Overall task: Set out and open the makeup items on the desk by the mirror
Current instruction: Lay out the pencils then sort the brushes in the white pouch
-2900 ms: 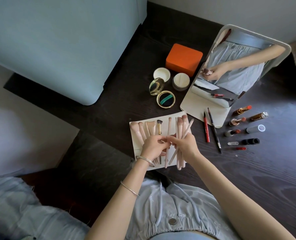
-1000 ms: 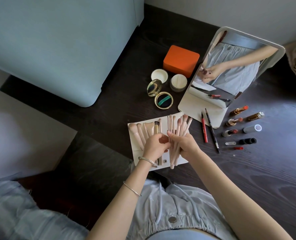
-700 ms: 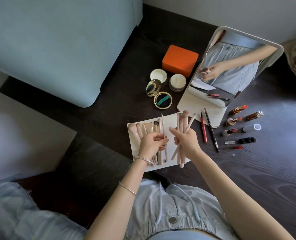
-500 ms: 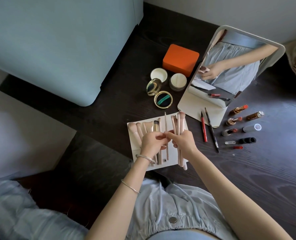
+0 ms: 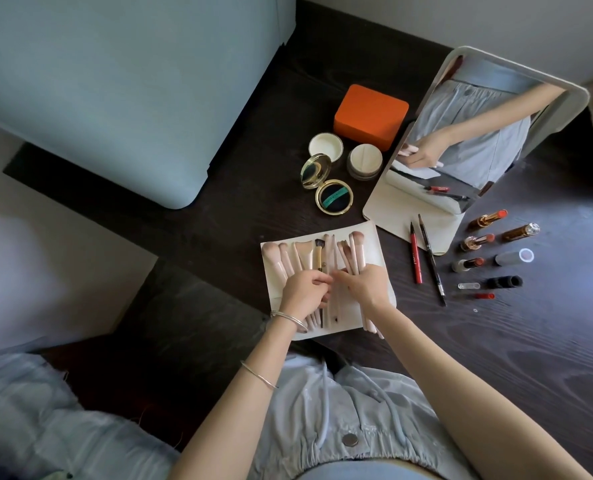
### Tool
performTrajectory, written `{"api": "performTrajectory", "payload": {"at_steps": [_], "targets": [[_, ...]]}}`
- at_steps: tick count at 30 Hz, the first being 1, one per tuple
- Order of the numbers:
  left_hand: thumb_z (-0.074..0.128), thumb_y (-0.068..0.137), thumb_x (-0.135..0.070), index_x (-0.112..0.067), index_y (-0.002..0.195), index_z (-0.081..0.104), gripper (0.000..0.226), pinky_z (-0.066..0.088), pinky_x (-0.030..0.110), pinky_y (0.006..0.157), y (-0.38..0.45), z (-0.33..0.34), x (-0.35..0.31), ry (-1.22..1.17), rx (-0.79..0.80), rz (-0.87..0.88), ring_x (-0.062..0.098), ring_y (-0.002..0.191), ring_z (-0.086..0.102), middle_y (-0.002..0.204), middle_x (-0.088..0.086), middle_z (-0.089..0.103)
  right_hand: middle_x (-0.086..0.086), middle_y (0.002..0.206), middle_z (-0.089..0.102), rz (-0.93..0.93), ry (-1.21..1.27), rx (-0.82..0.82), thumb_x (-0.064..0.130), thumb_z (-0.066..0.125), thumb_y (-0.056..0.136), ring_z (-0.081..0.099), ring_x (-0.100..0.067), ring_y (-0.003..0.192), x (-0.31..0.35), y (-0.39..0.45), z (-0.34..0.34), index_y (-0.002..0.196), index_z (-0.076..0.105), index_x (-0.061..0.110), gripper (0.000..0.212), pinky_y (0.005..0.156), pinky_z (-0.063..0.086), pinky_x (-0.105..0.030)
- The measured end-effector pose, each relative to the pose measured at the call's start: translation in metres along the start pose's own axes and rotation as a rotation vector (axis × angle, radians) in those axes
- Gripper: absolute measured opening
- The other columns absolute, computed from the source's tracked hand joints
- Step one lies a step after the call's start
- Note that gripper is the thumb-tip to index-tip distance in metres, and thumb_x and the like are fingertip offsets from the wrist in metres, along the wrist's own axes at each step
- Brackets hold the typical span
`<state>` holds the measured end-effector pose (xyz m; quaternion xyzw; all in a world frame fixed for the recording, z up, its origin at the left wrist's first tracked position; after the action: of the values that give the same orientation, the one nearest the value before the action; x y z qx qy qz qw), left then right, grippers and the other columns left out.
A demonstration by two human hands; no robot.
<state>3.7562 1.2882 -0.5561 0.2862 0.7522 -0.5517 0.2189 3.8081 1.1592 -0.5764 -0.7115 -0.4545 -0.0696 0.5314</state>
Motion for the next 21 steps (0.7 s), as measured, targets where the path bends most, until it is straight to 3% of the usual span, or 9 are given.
{"api": "performTrajectory", "payload": {"at_steps": [2, 7, 10, 15, 21], "targets": [[0.05, 0.092, -0.005, -0.012, 0.107, 0.069, 0.025, 0.058, 0.024, 0.069, 0.001, 0.001, 0.0, 0.013, 0.006, 0.003, 0.014, 0.075, 0.064, 0.082, 0.002, 0.067, -0.006, 0.064, 0.058, -0.002, -0.019, -0.004, 0.035, 0.074, 0.076, 0.053, -0.018, 0.057, 0.0, 0.001, 0.001, 0.077, 0.067, 0.001, 0.035, 0.049, 0.037, -0.026], [0.051, 0.09, -0.004, -0.011, 0.106, 0.069, 0.025, 0.059, 0.027, 0.07, 0.003, 0.002, 0.0, 0.008, 0.005, 0.0, 0.014, 0.073, 0.064, 0.083, 0.003, 0.067, -0.004, 0.064, 0.06, -0.028, -0.023, -0.001, 0.036, 0.073, 0.077, 0.055, -0.016, 0.059, 0.002, 0.0, 0.001, 0.071, 0.066, 0.007, 0.031, 0.052, 0.041, -0.025], [0.051, 0.091, -0.004, -0.01, 0.106, 0.069, 0.025, 0.058, 0.025, 0.068, 0.003, 0.0, 0.0, -0.019, 0.006, -0.007, 0.013, 0.071, 0.064, 0.08, 0.003, 0.067, -0.007, 0.071, 0.064, -0.057, 0.049, 0.009, 0.032, 0.072, 0.079, 0.058, -0.017, 0.064, 0.002, -0.002, 0.0, 0.077, 0.068, 0.005, 0.028, 0.06, 0.046, -0.03], [0.056, 0.093, -0.011, -0.009, 0.109, 0.067, 0.02, 0.057, 0.023, 0.07, -0.001, -0.003, -0.008, -0.03, 0.018, 0.043, 0.011, 0.077, 0.065, 0.087, 0.001, 0.067, -0.003, 0.067, 0.048, -0.115, 0.428, 0.193, 0.014, 0.054, 0.093, 0.044, -0.012, 0.055, 0.014, -0.016, -0.005, 0.088, 0.047, 0.01, 0.01, 0.055, 0.043, -0.023], [0.06, 0.092, -0.017, -0.009, 0.11, 0.064, 0.02, 0.057, 0.021, 0.072, -0.009, 0.008, -0.023, -0.195, 0.257, 0.026, 0.011, 0.082, 0.069, 0.095, 0.005, 0.07, -0.001, 0.073, 0.061, -0.092, 0.802, 0.408, 0.007, 0.047, 0.096, 0.061, -0.01, 0.065, 0.024, -0.027, -0.018, 0.093, 0.057, 0.008, 0.011, 0.065, 0.055, -0.026]]}}
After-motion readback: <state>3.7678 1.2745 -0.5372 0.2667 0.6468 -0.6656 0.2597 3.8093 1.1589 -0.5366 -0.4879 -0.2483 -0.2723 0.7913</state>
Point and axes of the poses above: each hand's wrist, its own y-axis towards the middle knuckle, its own z-axis out of the palm, x = y × z, the point moved 5 cm from there along y, towards the middle knuckle
